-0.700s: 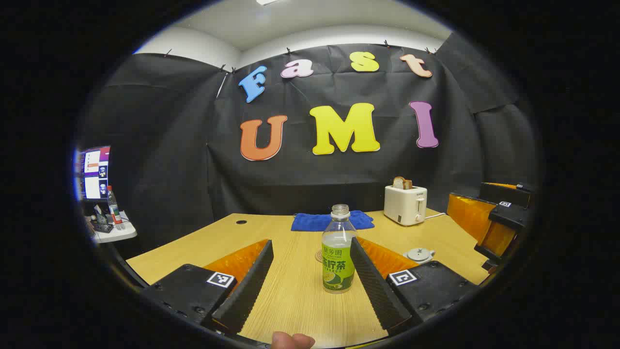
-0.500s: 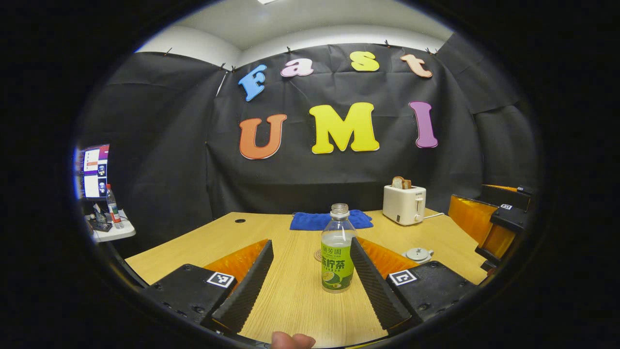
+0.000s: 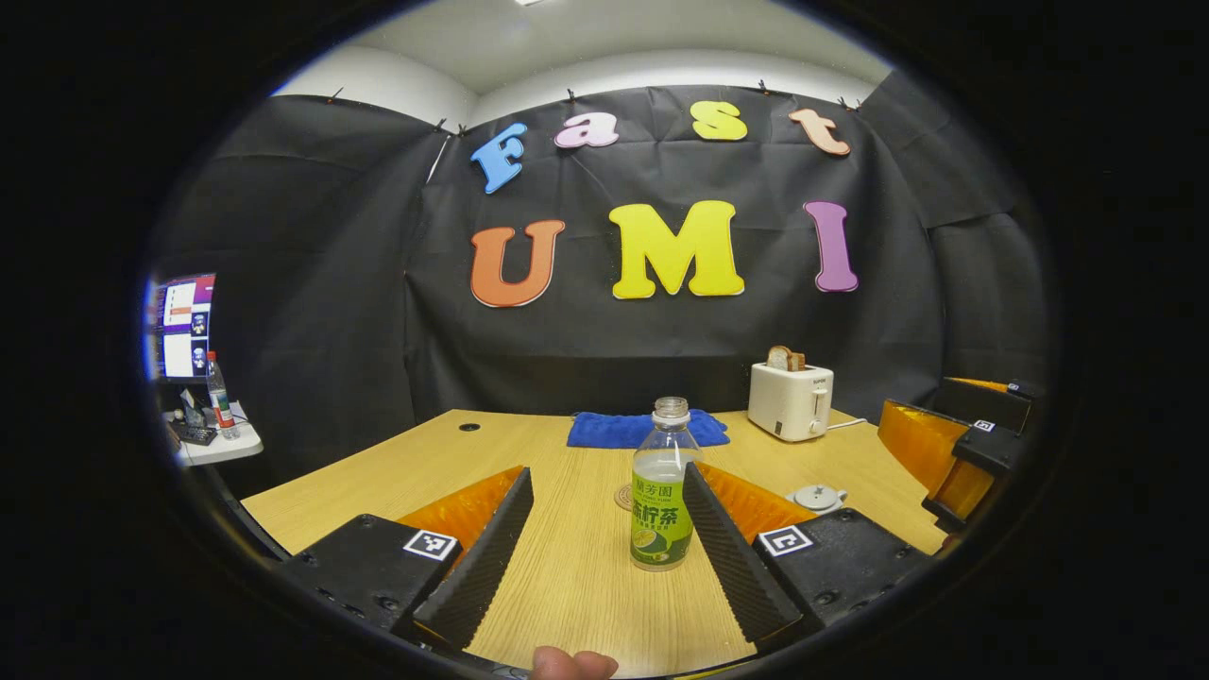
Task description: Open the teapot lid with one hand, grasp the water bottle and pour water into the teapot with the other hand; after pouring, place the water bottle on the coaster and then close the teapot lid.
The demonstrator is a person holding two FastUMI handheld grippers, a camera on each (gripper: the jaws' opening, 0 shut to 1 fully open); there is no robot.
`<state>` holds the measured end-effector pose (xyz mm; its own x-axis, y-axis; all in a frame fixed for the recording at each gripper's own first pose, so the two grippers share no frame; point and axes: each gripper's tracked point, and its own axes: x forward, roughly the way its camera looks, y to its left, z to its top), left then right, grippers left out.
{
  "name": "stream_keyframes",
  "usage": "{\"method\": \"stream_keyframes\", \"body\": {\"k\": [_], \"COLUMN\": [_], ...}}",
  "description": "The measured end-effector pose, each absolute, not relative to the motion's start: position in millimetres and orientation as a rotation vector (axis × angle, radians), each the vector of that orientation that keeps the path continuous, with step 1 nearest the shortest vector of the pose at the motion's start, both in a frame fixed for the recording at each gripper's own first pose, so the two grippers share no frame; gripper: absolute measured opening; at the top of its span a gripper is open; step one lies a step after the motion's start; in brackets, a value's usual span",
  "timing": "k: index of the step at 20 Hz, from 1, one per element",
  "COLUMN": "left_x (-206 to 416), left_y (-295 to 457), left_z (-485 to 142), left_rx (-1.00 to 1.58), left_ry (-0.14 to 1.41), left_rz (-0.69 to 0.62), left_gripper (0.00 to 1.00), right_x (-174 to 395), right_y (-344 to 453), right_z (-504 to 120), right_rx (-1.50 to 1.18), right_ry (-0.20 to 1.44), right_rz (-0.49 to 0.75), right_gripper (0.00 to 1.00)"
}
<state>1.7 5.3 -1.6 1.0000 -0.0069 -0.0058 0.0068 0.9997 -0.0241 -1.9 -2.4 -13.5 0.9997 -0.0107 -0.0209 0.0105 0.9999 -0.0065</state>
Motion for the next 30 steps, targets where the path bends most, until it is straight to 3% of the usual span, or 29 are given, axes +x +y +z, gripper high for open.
{"method": "stream_keyframes", "body": {"k": [14, 28, 30], "left_x": [1.9, 3.6, 5.2], "left_y": [5.9, 11.3, 15.5], "left_z": [-4.9, -6.1, -7.2], "left_rx": [-0.021, -0.034, -0.034], "left_ry": [0.016, 0.022, 0.024], "left_rz": [-0.009, -0.007, -0.004], "left_gripper": [1.00, 1.00, 1.00], "right_x": [16.5, 86.1, 96.1], "right_y": [-9.0, -5.6, -4.1], "right_z": [-53.8, -111.2, -117.7], "right_rx": [-0.017, -0.024, -0.026], "right_ry": [0.108, 0.226, 0.244], "right_rz": [-0.012, -0.003, 0.004], "right_gripper": [0.95, 0.97, 0.94]}}
